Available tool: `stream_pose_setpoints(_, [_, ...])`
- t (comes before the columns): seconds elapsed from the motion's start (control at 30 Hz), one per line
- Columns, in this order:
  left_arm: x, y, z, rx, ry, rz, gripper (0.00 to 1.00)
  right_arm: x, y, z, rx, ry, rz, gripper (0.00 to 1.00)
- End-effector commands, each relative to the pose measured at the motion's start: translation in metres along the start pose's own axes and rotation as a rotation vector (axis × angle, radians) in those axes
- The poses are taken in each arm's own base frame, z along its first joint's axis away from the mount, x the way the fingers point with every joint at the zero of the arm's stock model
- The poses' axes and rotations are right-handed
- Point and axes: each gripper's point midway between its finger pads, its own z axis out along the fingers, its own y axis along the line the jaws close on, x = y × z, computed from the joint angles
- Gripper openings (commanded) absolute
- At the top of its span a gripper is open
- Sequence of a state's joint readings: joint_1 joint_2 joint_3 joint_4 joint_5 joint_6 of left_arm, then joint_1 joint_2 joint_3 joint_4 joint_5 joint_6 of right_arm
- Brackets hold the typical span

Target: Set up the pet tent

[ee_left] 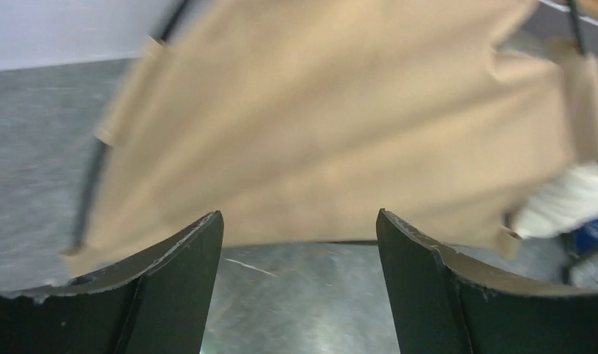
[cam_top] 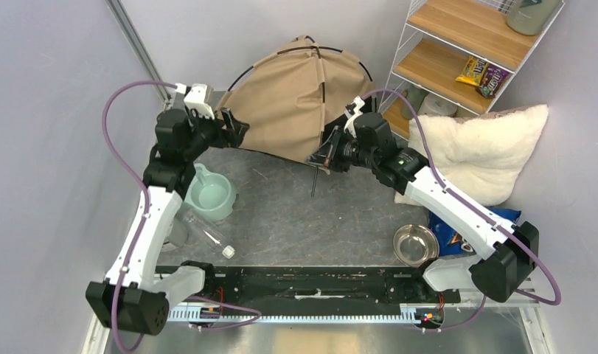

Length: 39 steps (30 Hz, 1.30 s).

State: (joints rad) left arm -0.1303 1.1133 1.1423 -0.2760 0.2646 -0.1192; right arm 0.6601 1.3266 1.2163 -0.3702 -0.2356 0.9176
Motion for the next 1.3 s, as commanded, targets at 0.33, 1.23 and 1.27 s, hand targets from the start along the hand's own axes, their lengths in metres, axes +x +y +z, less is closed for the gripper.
stream_pose_setpoints(0.33, [0.054,-0.094,-0.035,0.293,-0.092,-0.216,0.79,-0.019,0.104,0.002,-0.218,-0.083,0.136,0.00])
stream_pose_setpoints(1.23, [0.116,-0.154,-0.016,0.323,-0.586,0.146,0.69,-0.006,0.112,0.039,-0.291,-0.009,0.399,0.00])
stream_pose_setpoints(1.27, [0.114,-0.156,-0.016,0.305,-0.595,0.161,0.69,-0.005,0.112,0.040,-0.292,-0.005,0.402,0.00])
